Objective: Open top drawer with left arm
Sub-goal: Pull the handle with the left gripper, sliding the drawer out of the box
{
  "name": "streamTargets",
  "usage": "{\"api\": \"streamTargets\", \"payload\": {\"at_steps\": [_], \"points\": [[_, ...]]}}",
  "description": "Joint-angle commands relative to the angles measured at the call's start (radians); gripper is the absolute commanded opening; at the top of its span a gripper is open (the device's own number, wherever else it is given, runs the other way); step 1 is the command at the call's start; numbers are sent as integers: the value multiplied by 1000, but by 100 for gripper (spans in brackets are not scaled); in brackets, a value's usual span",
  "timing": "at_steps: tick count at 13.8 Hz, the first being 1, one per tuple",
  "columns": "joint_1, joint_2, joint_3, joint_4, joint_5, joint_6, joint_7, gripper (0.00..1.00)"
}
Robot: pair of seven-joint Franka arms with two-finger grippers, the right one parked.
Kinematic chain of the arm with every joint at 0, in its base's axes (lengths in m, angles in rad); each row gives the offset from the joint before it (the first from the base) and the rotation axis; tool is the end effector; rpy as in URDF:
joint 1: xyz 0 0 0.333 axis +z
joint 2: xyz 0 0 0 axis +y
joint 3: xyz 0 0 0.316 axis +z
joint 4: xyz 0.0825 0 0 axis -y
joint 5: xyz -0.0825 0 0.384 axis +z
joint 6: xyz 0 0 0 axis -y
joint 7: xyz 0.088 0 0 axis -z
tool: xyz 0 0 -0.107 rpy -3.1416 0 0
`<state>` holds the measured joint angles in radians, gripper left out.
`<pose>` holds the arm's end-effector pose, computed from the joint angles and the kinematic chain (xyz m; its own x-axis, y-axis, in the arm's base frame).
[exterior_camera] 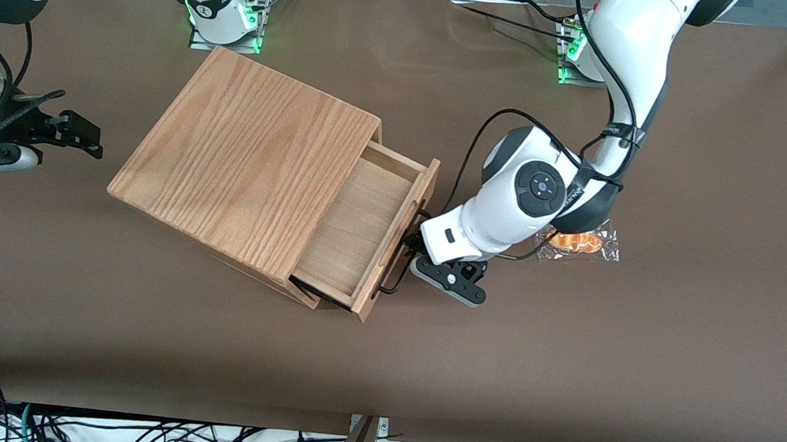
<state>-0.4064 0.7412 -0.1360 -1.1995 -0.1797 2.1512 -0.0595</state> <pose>0.6716 -0.3779 0.3670 0.9307 -0.3185 0.1798 -0.3578 -0.8947 0.2675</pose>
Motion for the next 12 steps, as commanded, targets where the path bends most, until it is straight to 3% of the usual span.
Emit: {"api": "streamTargets", "payload": {"at_steps": [1, 12], "points": [[35, 27, 56, 4, 77, 68, -23, 100], [57, 12, 50, 5, 66, 24, -23, 100]]}}
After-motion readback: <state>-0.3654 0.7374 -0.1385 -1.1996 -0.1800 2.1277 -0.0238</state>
